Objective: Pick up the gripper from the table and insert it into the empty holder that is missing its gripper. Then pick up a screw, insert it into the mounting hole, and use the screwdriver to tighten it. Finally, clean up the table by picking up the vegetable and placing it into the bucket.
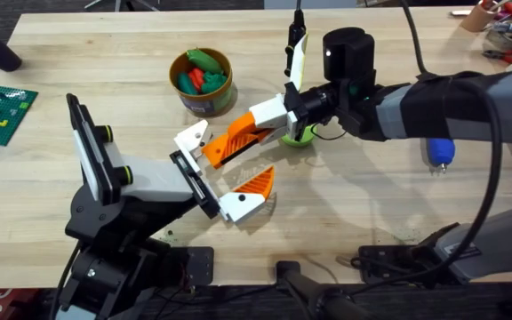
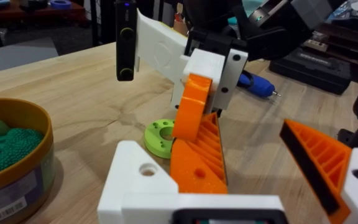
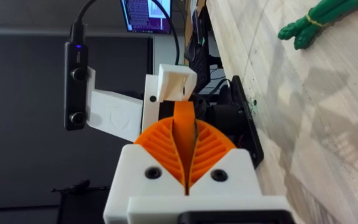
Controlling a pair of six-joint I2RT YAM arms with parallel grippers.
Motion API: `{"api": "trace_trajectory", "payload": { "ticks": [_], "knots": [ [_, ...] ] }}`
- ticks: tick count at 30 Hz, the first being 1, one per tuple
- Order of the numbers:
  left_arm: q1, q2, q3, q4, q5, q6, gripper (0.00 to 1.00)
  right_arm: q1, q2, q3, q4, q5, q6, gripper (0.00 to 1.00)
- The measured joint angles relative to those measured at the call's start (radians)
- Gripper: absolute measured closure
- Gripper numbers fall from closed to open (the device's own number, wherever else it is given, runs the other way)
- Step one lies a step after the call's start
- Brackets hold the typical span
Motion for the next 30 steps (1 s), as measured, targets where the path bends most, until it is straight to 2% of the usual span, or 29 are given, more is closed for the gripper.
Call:
{"api": "trace_trajectory", "payload": {
  "ticks": [17, 25, 30],
  "knots": [
    [0.000, 0.003, 0.002, 0.008, -0.004, 0.000, 0.016, -0.055, 0.000, 0.000, -0.010, 0.000, 0.099, 0.981],
    [0.000, 0.003, 0.002, 0.009, -0.006, 0.001, 0.016, -0.040, 0.000, -0.002, 0.141, 0.000, 0.152, 0.983],
    [0.000, 0.003, 0.002, 0.009, -0.009, 0.001, 0.016, -0.033, 0.001, -0.002, 0.146, 0.008, 0.172, 0.981]
  ]
}}
